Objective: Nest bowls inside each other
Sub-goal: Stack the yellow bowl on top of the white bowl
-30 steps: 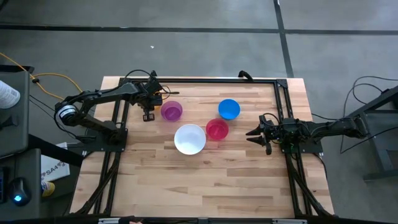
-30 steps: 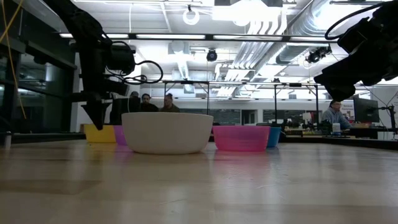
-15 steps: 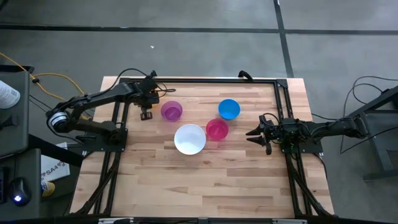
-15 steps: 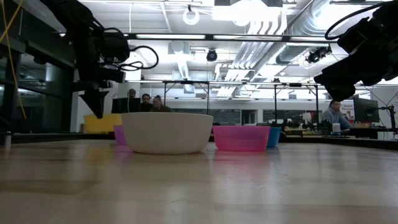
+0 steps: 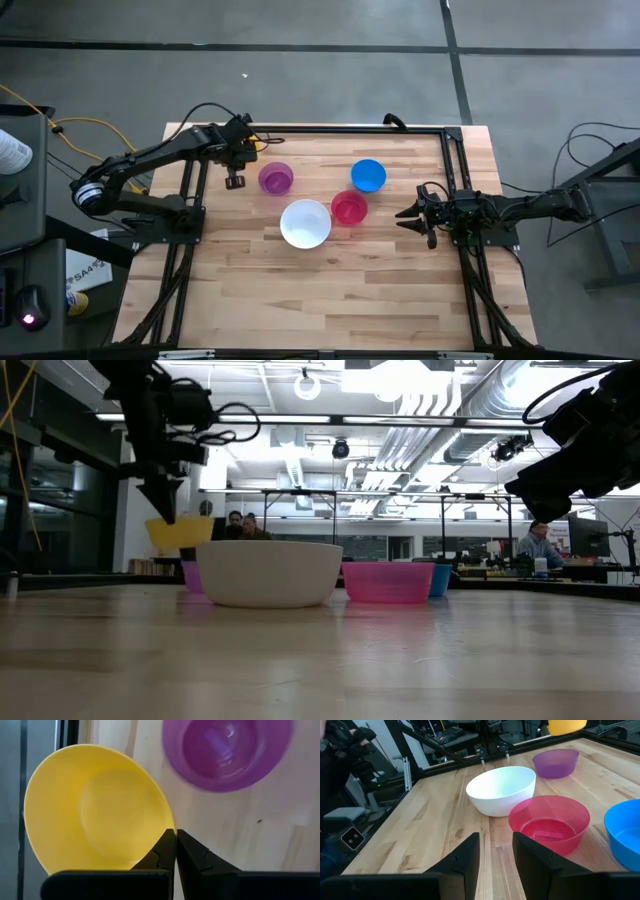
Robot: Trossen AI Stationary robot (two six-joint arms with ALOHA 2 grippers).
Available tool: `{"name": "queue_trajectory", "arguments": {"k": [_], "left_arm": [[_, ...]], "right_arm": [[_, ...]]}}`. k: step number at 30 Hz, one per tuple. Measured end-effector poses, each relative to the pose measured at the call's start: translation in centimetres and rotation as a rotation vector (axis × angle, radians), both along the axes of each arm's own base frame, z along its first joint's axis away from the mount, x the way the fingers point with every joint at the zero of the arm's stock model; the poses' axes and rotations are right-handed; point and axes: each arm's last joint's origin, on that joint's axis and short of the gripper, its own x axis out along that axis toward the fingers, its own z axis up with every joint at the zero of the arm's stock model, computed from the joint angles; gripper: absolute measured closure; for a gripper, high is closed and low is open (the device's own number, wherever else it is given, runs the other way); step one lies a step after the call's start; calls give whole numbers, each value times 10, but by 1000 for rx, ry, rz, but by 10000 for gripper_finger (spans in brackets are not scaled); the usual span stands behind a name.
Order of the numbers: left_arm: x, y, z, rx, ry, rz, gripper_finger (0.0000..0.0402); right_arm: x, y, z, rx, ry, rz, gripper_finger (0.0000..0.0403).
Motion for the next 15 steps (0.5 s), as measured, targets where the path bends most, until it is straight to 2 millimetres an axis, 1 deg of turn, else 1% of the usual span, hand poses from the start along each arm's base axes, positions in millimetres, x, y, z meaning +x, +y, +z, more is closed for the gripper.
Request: {"name": "queue_trajectory", "arguments": {"k": [6,15], "left_arm": [[12,-13,6,9,-24,-69,402],[30,-44,7,14,-32,-229,402]], "right_arm": [[0,0,0,0,0,1,293],[0,0,0,0,0,1,293]]}}
